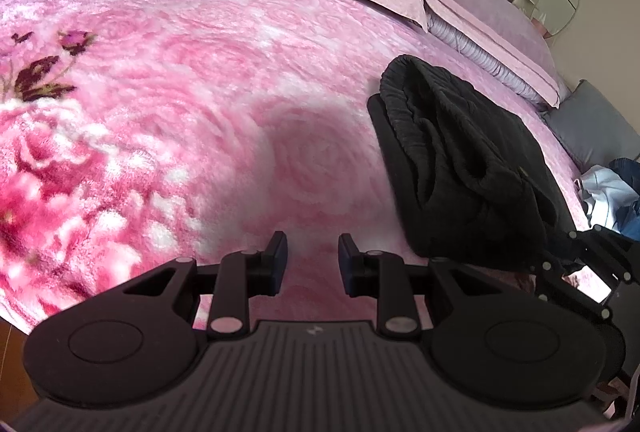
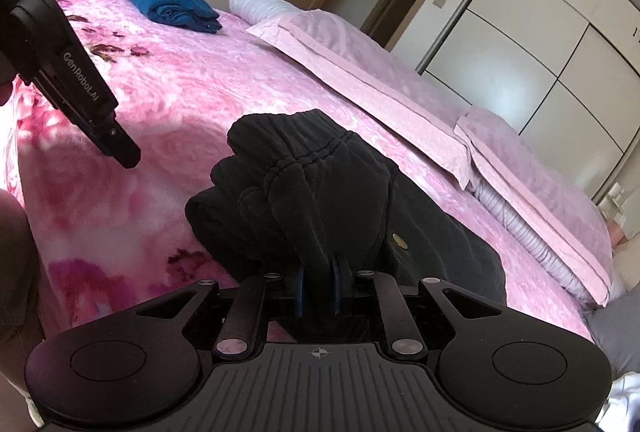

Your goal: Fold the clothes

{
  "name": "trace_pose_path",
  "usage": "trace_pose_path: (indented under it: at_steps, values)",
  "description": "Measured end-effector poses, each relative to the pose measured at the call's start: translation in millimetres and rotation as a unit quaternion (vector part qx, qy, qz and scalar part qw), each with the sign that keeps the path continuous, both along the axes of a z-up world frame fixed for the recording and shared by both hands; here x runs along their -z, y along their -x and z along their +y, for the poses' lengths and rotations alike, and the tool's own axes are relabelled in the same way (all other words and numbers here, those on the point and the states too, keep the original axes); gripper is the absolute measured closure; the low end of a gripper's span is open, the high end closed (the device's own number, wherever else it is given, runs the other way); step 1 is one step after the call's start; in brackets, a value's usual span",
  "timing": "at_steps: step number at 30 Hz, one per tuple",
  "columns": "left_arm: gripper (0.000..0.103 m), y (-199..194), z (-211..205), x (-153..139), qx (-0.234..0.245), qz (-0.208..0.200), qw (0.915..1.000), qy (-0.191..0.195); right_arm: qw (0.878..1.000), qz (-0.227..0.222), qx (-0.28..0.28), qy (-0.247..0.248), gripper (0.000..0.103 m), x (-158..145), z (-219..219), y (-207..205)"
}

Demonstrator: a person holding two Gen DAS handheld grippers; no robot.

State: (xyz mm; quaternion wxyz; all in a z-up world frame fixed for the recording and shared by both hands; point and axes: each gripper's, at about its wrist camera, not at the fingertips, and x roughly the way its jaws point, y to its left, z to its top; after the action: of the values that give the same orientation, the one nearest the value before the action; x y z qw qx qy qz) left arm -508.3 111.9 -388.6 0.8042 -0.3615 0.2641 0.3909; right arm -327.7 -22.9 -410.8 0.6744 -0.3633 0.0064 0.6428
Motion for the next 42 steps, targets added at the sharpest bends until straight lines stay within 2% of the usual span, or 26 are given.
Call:
trace_pose_path:
  at_steps: [12,14,16,17,19,21,22,23,24,26,29,31,33,37,38,42]
  values:
    - [0.081,0.7,-8.4,-2.0,0.004,0.008,1.0000,-0.001,1.000,-0.006,0.006,-0.004,0.090,0.1,-9.1,1.4]
    - [0.080,1.7,-9.5,-2.0,0.005,0.008,1.0000,-0.001,1.000,-0.010,0.005,-0.001,0.083,-1.0,-11.6,2.5]
    - [0.080,3.2,-10.4,-2.3,0.006,0.007,1.0000,0.000,1.000,-0.007,-0.001,-0.005,0.048,-5.3,-20.6,4.9]
    - [0.080,4.4,-11.0,-2.3,0.006,0.006,1.0000,0.000,1.000,0.003,-0.004,-0.013,0.041,-8.7,-28.5,4.0]
    - [0.080,6.3,-11.6,-1.8,0.008,0.005,1.0000,0.000,0.999,0.029,-0.010,-0.031,0.039,-16.1,-44.3,0.0]
    - [0.080,6.7,-11.9,-1.1,0.010,0.004,0.9999,-0.002,0.997,0.062,0.010,-0.051,0.039,-23.9,-55.6,-11.2]
    - [0.080,6.7,-12.1,-0.8,0.011,0.004,0.9999,-0.002,0.995,0.080,0.021,-0.061,0.044,-27.8,-61.1,-17.3]
    - [0.080,6.5,-12.2,-0.6,0.012,0.005,0.9999,-0.003,0.991,0.105,0.042,-0.072,0.051,-31.6,-64.2,-27.9]
    - [0.080,6.3,-12.3,-0.4,0.012,0.005,0.9999,-0.003,0.985,0.137,0.066,-0.080,0.064,-35.1,-65.6,-41.1]
    - [0.080,5.7,-12.4,-0.2,0.012,0.006,0.9999,-0.004,0.966,0.211,0.118,-0.095,0.067,-39.7,-67.5,-70.7]
    - [0.080,3.9,-13.7,-1.5,0.013,0.008,0.9999,-0.006,0.937,0.301,0.170,-0.058,0.067,-29.2,-59.9,-109.2]
    - [0.080,3.0,-15.3,-3.9,0.015,0.007,0.9998,-0.008,0.927,0.323,0.186,-0.053,0.067,-26.0,-60.9,-117.8]
    - [0.081,3.7,-18.4,-8.7,0.018,0.000,0.9998,-0.010,0.925,0.326,0.182,-0.072,0.067,-34.9,-71.4,-114.1]
    - [0.080,2.4,-25.7,-20.8,0.023,-0.025,0.9993,-0.015,0.899,0.381,0.200,-0.080,0.067,-39.3,-92.0,-117.8]
    - [0.080,1.9,-27.2,-24.0,0.026,-0.034,0.9990,-0.015,0.892,0.395,0.205,-0.082,0.067,-40.1,-97.1,-119.1]
    - [0.078,-1.7,-33.0,-34.3,0.037,-0.052,0.9978,-0.019,0.846,0.463,0.254,-0.076,0.067,-33.4,-117.4,-143.3]
